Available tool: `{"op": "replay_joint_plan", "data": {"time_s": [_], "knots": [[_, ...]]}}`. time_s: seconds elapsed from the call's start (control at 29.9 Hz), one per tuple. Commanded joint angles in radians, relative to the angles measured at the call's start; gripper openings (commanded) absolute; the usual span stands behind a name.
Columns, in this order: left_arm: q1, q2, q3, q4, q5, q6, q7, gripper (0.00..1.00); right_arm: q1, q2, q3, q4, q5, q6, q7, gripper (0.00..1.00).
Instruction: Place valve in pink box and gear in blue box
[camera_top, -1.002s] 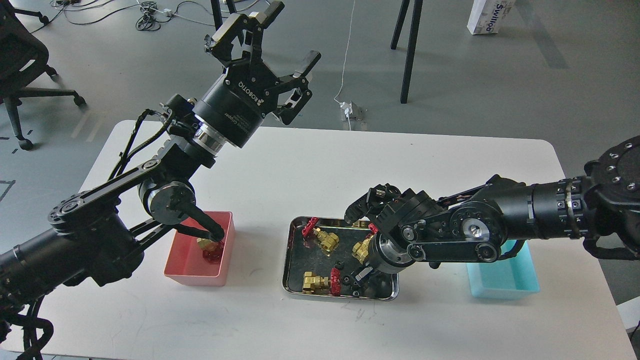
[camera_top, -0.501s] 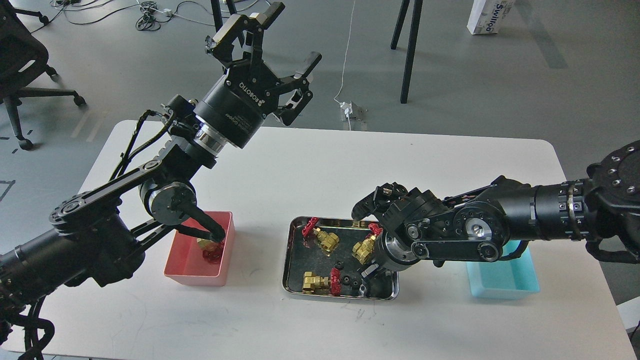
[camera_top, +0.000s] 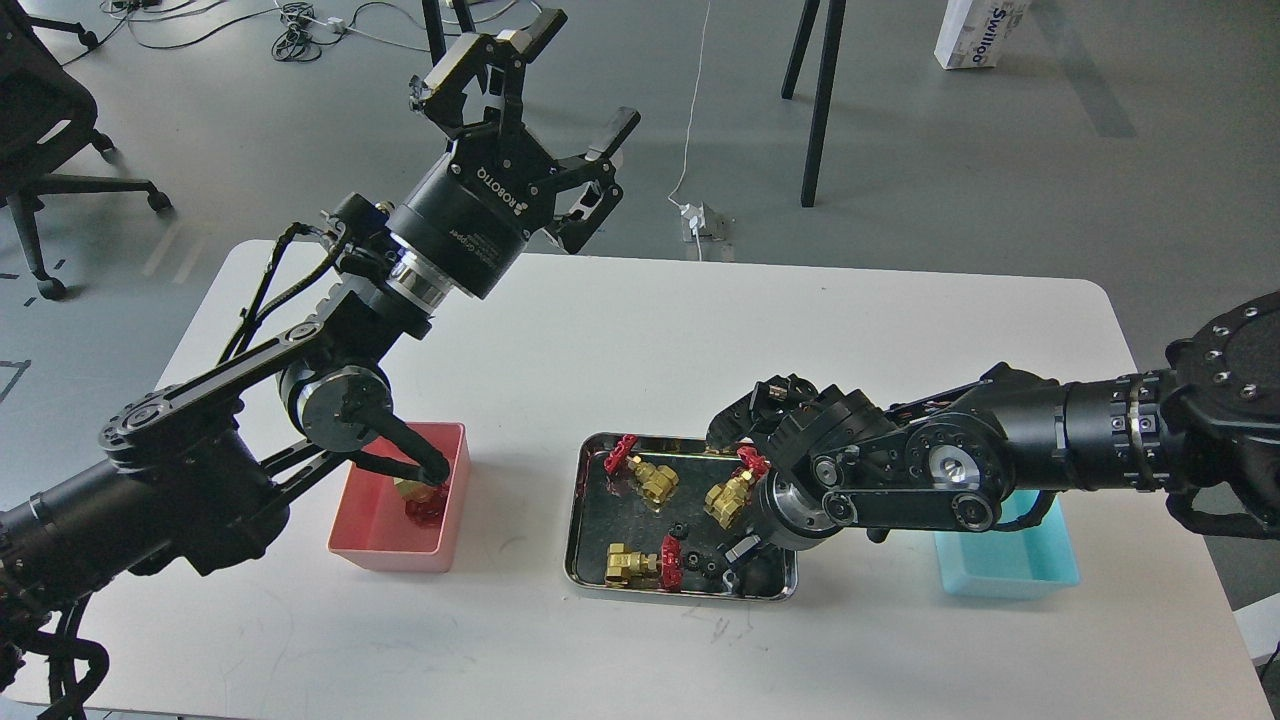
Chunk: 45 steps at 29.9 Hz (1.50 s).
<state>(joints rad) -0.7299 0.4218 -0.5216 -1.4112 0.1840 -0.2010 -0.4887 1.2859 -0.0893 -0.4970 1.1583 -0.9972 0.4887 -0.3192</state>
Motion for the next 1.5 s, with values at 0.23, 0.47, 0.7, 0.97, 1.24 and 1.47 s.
{"op": "replay_joint_plan", "data": {"time_s": [0.23, 0.47, 0.7, 0.97, 1.24, 1.47], "knots": [[0.001, -0.001, 0.0, 0.005, 0.0, 0.0, 0.0, 0.87, -0.007, 0.011, 0.002, -0.006, 0.002, 0.0, 0.0, 0.4], [0.007, -0.001, 0.0, 0.012, 0.0, 0.0, 0.0, 0.87, -0.008, 0.009, 0.002, -0.006, 0.0, 0.0, 0.0, 0.3], [0.009, -0.001, 0.0, 0.012, 0.0, -0.002, 0.0, 0.87, 0.004, 0.009, 0.003, 0.001, 0.003, 0.0, 0.0, 0.18], [0.009, -0.003, 0.0, 0.012, 0.0, -0.002, 0.0, 0.87, 0.081, -0.029, 0.038, 0.055, 0.046, 0.0, 0.0, 0.17], [0.007, -0.034, 0.0, 0.012, 0.0, 0.0, 0.0, 0.87, 0.217, -0.301, 0.084, 0.199, 0.226, 0.0, -0.003, 0.17], [0.007, -0.04, 0.0, 0.012, 0.0, 0.0, 0.0, 0.87, 0.197, -0.754, 0.135, 0.334, 0.226, 0.0, -0.003, 0.17]]}}
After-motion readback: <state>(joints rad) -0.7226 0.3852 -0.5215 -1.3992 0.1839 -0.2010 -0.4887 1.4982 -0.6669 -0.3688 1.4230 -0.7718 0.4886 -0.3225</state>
